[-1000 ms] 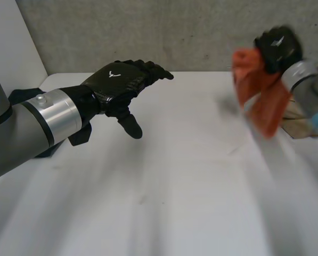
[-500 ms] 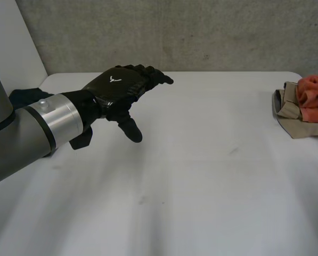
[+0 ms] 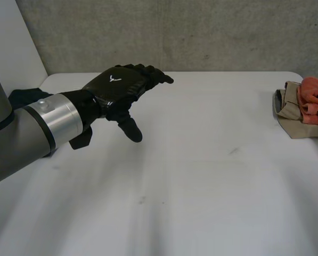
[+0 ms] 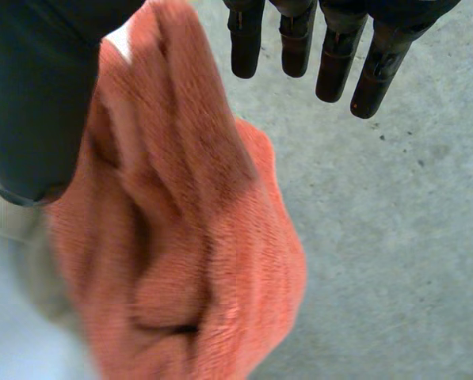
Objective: Fold the laundry.
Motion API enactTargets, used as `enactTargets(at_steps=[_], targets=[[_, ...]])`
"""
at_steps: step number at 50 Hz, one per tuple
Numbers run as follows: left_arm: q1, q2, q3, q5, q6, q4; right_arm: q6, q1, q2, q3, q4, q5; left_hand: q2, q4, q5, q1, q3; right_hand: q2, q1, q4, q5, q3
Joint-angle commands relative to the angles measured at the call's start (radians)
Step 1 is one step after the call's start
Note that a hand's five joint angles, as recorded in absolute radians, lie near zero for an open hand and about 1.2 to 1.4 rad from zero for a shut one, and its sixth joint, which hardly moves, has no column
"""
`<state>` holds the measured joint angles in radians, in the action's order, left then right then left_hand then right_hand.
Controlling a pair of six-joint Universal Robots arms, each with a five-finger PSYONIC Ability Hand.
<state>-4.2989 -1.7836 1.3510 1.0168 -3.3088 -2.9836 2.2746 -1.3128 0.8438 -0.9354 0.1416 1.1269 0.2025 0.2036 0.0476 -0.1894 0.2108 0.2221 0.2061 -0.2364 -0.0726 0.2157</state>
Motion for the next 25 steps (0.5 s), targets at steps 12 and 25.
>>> enactTargets(at_steps=[12,25], targets=[[-0.033,0.069,-0.029,0.014,0.07,-0.031,0.635,-0.166,0.406,-0.108,-0.052,0.102,-0.015,-0.016,-0.035,0.002,-0.024,-0.048,-0.032,0.062,0.073,-0.041],[-0.186,0.148,-0.015,0.333,0.201,-0.184,0.686,-0.643,0.354,-0.195,-0.151,0.361,-0.018,-0.019,-0.038,0.005,-0.027,-0.048,-0.032,0.062,0.073,-0.041]])
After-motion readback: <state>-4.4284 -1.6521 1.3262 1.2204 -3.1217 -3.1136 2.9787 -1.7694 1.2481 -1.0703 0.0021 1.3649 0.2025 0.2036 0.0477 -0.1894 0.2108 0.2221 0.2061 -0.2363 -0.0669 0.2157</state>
